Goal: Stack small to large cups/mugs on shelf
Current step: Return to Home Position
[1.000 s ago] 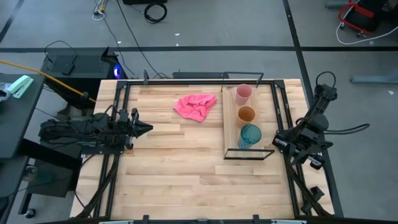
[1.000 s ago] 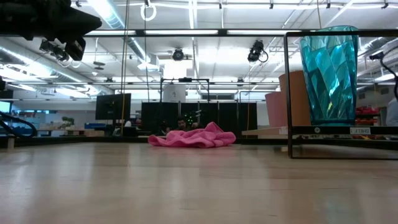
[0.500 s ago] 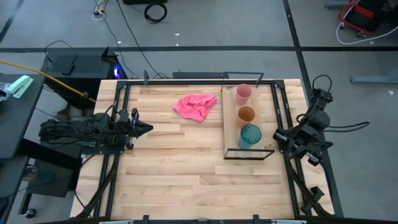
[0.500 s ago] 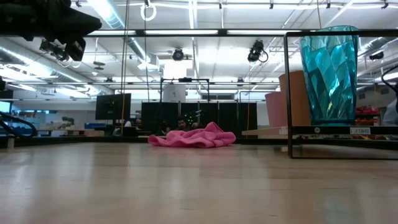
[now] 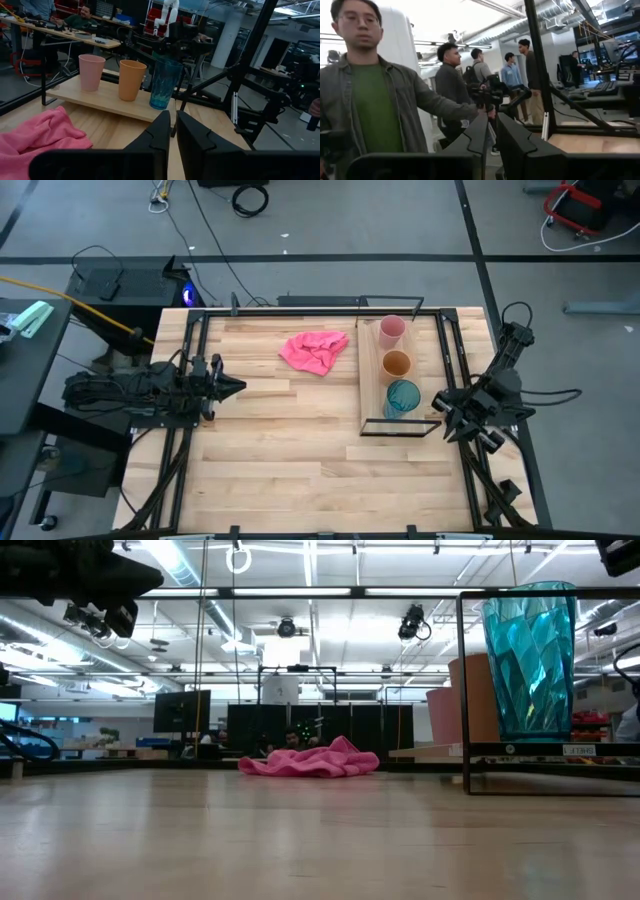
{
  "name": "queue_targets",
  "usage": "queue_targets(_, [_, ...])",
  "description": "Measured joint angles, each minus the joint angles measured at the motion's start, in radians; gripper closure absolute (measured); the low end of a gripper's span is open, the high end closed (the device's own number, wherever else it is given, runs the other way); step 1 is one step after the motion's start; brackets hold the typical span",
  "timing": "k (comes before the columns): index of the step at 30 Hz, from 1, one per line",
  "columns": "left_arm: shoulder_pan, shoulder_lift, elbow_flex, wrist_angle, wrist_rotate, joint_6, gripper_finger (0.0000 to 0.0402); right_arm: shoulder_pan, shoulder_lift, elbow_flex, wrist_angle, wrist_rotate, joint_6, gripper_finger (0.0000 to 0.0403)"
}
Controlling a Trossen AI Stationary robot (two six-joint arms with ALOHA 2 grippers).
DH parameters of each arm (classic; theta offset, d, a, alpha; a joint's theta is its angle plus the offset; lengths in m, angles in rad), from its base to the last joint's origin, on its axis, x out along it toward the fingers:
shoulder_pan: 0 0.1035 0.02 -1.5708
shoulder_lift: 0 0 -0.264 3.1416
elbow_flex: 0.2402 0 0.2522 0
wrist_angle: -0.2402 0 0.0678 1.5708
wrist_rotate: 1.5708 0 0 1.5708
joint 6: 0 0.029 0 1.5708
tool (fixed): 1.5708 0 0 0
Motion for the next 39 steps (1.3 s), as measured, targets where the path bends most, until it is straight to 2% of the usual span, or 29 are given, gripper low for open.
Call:
queue_targets(6, [0.0, 0.0, 0.0, -0.01, 0.0, 0.001, 0.0364, 0.0, 0.0, 0.0, -0.111, 0.001, 0.003, 0.0354])
queue_targets(14, [0.0, 0.0, 0.0, -0.039, 0.0, 0.0, 0.0372, 0.0, 0.0, -0.001, -0.149, 0.001, -0.048, 0.0354])
queue_targets(23, [0.0, 0.0, 0.0, -0.039, 0.0, 0.001, 0.0361, 0.0, 0.0, -0.001, -0.202, 0.001, -0.048, 0.0354])
queue_targets(39, [0.0, 0.0, 0.0, -0.039, 0.0, 0.0, 0.0366, 0.0, 0.0, -0.001, -0.216, 0.001, -0.048, 0.0354])
